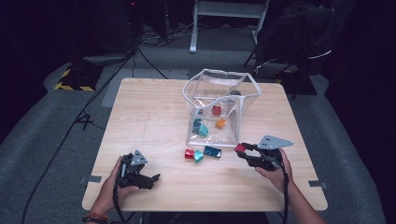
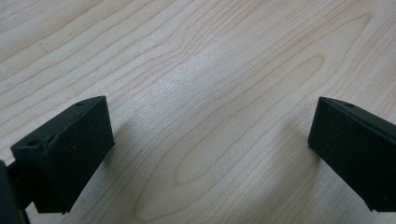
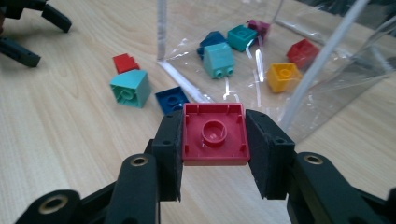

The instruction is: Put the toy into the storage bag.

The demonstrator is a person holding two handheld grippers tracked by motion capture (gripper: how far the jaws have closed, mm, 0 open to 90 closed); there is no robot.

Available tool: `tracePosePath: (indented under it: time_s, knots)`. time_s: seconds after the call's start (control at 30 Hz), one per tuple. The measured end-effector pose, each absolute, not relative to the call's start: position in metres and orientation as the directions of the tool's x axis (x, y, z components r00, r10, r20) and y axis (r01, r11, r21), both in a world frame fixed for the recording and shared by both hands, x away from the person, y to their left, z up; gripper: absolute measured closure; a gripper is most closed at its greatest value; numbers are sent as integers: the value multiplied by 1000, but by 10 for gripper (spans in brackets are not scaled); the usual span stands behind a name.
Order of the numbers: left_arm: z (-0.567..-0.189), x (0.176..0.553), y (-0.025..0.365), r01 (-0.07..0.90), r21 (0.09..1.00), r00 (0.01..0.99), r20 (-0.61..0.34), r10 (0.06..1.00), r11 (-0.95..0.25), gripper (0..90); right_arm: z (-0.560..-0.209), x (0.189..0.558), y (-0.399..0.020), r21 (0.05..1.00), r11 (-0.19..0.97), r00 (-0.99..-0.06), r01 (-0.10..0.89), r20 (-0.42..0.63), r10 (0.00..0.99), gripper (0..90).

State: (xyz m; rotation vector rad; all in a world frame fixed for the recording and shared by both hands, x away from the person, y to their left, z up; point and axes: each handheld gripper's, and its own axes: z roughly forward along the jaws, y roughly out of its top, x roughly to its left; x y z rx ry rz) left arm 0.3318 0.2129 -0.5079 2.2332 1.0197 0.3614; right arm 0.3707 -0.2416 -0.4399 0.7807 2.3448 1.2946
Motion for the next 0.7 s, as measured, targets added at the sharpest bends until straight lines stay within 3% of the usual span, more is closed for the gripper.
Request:
tracePosePath:
  time_s: [0.7]
  knots:
    - [-508, 332, 213, 571, 658, 663, -16, 749, -491, 2, -403, 384, -259, 901, 351, -687, 254, -87, 721, 592]
